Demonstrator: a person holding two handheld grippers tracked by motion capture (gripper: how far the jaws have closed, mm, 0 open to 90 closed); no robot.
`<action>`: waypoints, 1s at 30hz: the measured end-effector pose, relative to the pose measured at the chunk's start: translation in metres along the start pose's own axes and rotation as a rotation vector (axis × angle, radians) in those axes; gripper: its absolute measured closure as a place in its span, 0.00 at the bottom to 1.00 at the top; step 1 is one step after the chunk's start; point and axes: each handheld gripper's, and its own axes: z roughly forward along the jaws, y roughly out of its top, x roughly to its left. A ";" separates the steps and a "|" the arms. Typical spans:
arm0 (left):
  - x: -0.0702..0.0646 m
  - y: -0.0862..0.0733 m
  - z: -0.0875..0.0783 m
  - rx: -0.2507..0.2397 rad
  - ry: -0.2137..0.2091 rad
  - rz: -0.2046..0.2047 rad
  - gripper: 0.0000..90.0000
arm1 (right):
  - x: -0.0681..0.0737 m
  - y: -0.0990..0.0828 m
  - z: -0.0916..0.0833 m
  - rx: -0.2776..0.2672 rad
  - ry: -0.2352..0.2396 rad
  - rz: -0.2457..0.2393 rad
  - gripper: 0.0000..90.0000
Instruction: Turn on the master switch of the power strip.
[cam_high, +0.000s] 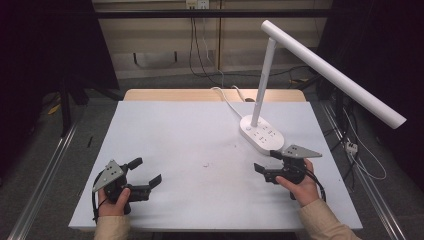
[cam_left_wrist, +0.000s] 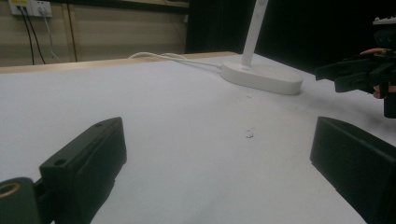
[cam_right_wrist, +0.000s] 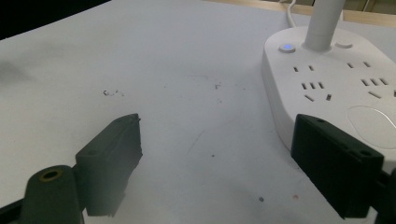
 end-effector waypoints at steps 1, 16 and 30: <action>0.000 0.000 0.000 0.002 0.000 0.002 0.04 | 0.000 0.000 -0.001 -0.003 0.000 -0.001 0.18; -0.001 0.001 0.000 -0.002 -0.003 0.001 0.04 | 0.003 -0.006 -0.008 0.001 0.006 -0.012 0.18; -0.001 0.001 0.000 -0.001 -0.001 0.002 0.04 | 0.005 -0.011 -0.014 0.005 0.003 -0.014 0.18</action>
